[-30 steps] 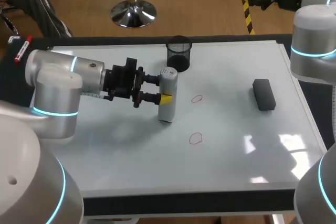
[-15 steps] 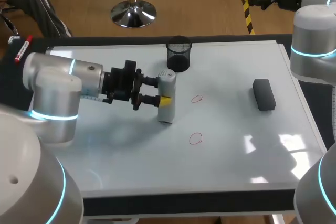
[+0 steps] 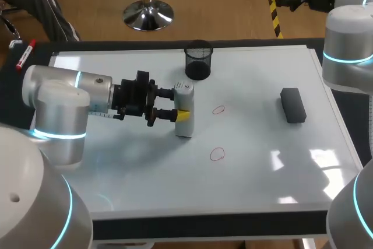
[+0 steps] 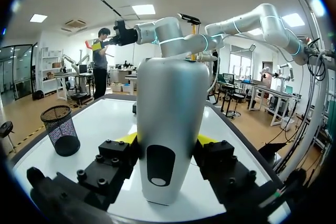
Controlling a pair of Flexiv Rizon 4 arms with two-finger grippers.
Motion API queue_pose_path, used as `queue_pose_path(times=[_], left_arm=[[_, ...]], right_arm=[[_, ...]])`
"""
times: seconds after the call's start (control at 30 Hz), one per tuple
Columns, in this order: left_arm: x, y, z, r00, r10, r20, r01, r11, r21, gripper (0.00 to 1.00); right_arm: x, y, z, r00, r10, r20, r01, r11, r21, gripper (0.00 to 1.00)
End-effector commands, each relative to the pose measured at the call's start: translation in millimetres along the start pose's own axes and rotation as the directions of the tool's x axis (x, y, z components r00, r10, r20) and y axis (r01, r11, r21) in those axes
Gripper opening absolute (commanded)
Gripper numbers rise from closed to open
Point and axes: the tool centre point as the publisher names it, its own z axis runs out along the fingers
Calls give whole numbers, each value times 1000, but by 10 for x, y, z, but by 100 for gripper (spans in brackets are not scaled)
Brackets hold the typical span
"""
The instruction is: Pick up the inspection probe, press it on each red-marked spot on the whiteboard one by one, put down the probe, pick up the eraser, and wipe off all the red marks.
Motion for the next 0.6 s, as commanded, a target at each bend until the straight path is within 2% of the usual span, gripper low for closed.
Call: queue_pose_path(times=[0.03,0.6], left_arm=[[36,167,60,1000,-2,1,2,1000,0,0],[45,199,57,1000,-16,5,16,1000,-1,0]], right_arm=[[0,0,0,1000,0,0,0,1000,0,100],[0,0,0,1000,0,0,0,1000,0,100]])
